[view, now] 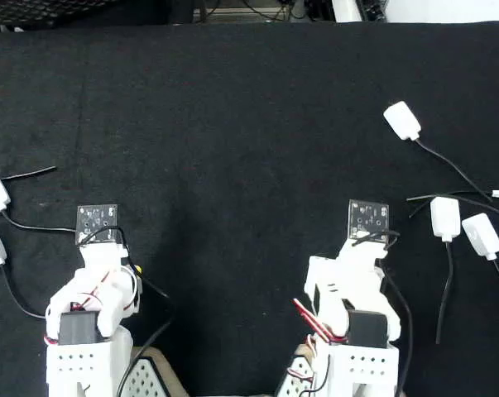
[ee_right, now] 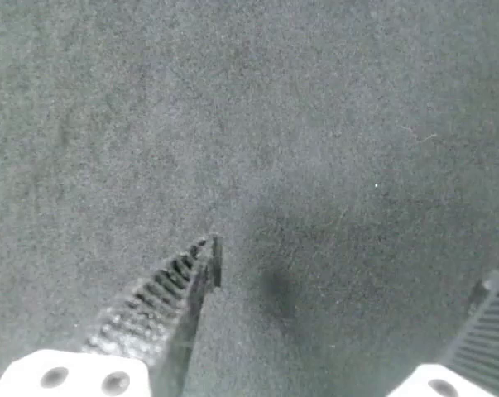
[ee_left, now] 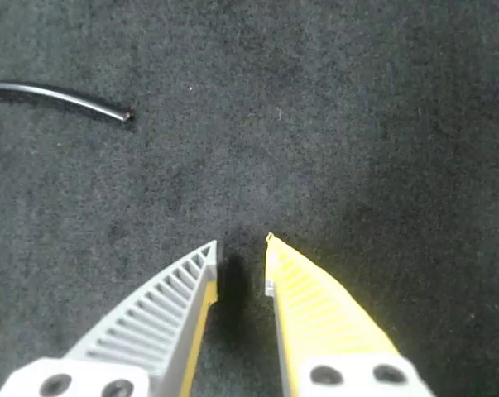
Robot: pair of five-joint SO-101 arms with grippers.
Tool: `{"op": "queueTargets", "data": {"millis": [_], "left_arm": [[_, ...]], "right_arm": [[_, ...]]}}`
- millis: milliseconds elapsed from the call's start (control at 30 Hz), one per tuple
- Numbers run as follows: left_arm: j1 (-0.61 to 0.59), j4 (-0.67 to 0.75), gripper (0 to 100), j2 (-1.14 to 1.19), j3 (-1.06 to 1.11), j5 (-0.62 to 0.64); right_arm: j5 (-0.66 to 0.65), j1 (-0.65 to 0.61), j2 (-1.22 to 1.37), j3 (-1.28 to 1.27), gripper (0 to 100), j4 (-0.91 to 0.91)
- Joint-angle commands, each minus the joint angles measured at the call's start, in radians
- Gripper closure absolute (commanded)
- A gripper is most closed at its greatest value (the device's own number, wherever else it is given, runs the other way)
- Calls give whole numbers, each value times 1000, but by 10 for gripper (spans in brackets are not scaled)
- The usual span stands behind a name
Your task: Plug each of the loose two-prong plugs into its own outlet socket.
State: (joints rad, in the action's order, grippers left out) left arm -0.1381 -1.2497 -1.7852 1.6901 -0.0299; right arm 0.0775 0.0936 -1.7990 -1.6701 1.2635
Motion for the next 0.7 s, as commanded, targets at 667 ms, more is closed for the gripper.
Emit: {"op": "queueTargets", "data": {"millis": [667], "left_arm": [[7, -8, 891, -6, 12, 6]], "right_arm": [[-54, 12, -59, -16, 543, -57]]}}
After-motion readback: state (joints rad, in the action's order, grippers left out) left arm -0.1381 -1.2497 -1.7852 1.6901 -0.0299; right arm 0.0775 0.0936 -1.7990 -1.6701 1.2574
